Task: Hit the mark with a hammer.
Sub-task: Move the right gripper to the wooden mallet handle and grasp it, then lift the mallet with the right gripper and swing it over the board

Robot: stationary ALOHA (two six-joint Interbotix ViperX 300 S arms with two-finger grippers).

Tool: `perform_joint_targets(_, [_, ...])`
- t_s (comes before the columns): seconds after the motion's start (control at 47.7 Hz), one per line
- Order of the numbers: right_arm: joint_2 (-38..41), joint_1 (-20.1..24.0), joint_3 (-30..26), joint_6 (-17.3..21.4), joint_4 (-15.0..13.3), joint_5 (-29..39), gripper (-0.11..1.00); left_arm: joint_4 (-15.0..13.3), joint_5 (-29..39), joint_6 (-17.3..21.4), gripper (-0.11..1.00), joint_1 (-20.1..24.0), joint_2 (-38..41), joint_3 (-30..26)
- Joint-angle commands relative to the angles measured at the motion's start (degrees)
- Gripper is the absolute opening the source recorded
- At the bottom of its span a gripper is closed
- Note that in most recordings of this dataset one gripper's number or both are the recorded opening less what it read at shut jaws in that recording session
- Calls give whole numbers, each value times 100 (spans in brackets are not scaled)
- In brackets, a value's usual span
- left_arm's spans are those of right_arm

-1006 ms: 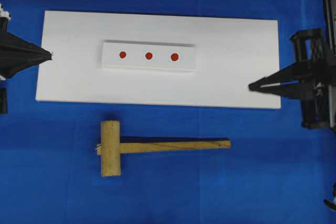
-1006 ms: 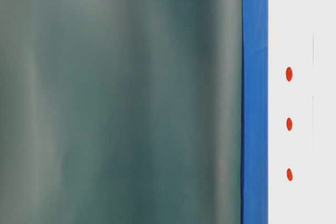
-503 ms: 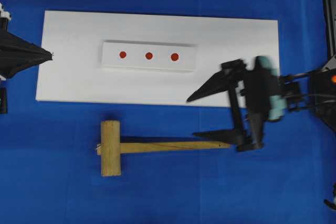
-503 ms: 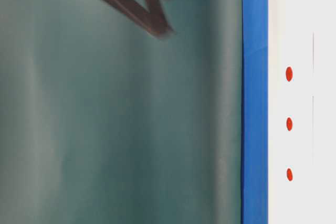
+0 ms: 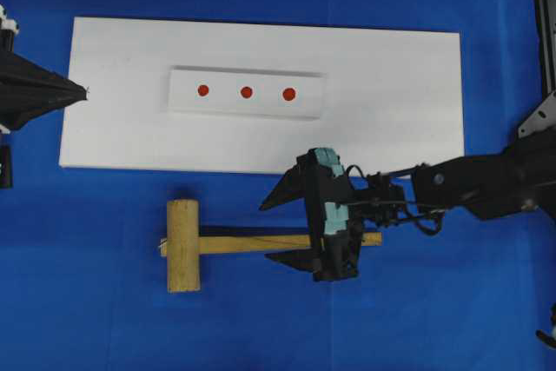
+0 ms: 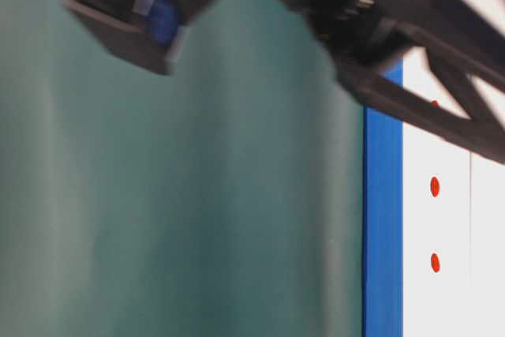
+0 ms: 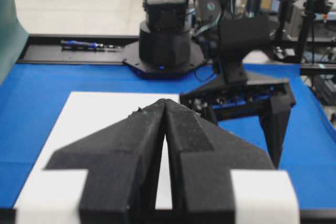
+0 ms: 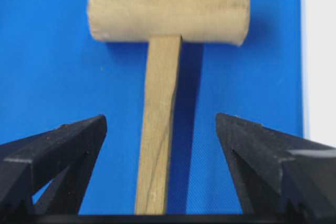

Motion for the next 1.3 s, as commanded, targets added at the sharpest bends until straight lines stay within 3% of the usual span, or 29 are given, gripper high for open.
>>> perform_joint_targets(0.0, [185, 18, -132, 9, 176, -272, 88, -9, -26, -9, 0, -18, 35, -44])
perform_joint_targets(0.231, [791, 123, -299, 9, 316, -387, 88, -9, -26, -9, 0, -18, 26, -9])
perform_joint_targets(0.545, [1011, 141, -360, -35, 334, -396, 85, -9, -18, -9, 0, -9, 26, 0])
perform_joint_targets(0.65, [1011, 141, -369, -70, 316, -396, 71, -9, -9, -9, 0, -9, 18, 0])
perform_joint_targets(0.776, [1037, 158, -369, -79, 308, -492, 31, -9, 0, -9, 0, -9, 26, 0])
perform_joint_targets(0.881, [1055, 158, -360, -79, 308, -571, 9, -9, 53, -9, 0, -18, 26, 0])
perform_joint_targets(1.069, [1020, 167, -360, -79, 316, -729, 10, -9, 88, -18, 0, -18, 18, 0])
perform_joint_targets(1.279, [431, 167, -290, -97, 316, -606, 10, -9, 114, -18, 0, -9, 9, 18])
